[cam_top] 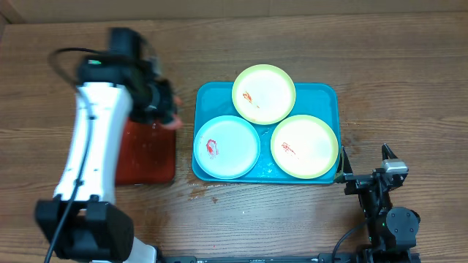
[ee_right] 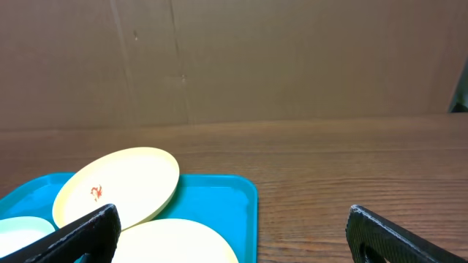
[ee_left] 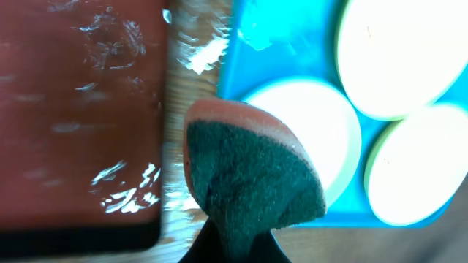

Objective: Clean dirty plates on tray and stack at the side
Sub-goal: 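Carry the sponge with the left gripper onto the white plate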

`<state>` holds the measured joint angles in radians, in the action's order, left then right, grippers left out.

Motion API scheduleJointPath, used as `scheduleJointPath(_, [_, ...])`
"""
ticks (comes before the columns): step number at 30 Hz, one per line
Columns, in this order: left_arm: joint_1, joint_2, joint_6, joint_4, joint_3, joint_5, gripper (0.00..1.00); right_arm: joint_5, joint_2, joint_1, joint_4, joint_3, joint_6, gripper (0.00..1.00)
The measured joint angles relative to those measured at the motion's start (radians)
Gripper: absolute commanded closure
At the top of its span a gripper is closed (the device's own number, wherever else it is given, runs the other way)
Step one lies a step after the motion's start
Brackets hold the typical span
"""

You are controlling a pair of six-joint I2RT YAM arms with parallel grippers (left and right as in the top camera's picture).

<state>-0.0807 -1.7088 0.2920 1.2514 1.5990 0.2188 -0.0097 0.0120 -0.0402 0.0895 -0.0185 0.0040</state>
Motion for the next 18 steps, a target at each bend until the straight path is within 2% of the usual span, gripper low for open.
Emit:
scheduleJointPath(6, [-0.219,-0.020,0.036,-0.316,-0.258,0.008,0.96,0.000,0.000,0.000,0.000,0.000,0.000,0.00])
scheduleJointPath(10, [-0.330,-0.024,0.089,-0.509,-0.380,-0.072,0.96,0.000,0.000,0.000,0.000,0.000,0.000,0.00])
scheduleJointPath(18, [-0.385,-0.024,0.160,-0.678,-0.503,-0.166,0.96,0.000,0.000,0.000,0.000,0.000,0.000,0.00])
